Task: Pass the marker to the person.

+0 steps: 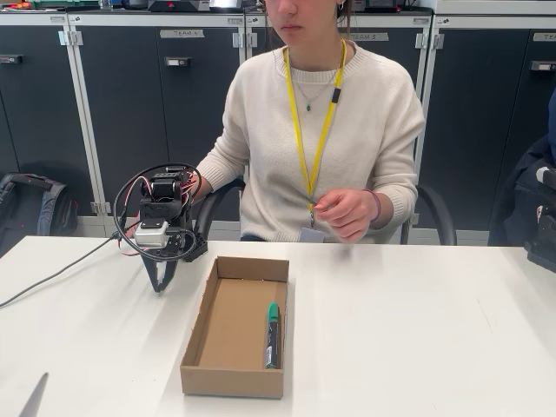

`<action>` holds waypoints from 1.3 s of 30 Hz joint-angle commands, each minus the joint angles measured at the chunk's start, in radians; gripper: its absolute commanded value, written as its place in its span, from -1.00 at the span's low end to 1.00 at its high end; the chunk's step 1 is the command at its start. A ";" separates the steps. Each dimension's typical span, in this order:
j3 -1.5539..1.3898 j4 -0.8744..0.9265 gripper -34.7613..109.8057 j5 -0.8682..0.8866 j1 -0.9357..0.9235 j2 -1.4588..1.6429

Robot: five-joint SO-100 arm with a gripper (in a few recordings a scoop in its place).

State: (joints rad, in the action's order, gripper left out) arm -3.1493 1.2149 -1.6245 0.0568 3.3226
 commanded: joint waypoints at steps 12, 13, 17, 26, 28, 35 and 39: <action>-0.023 0.028 -0.59 -0.035 -0.077 0.008; -0.023 0.028 -0.59 -0.034 -0.078 0.008; -0.023 0.028 -0.59 -0.034 -0.080 0.008; -0.023 0.032 -0.59 -0.058 -0.081 0.008; -0.023 0.031 -0.59 -0.060 -0.083 0.008; -0.023 0.034 -0.59 -0.055 -0.091 0.008; -0.023 0.034 -0.59 -0.052 -0.097 0.008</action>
State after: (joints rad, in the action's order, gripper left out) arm -3.1493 1.2456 -1.6751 -0.0322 3.3226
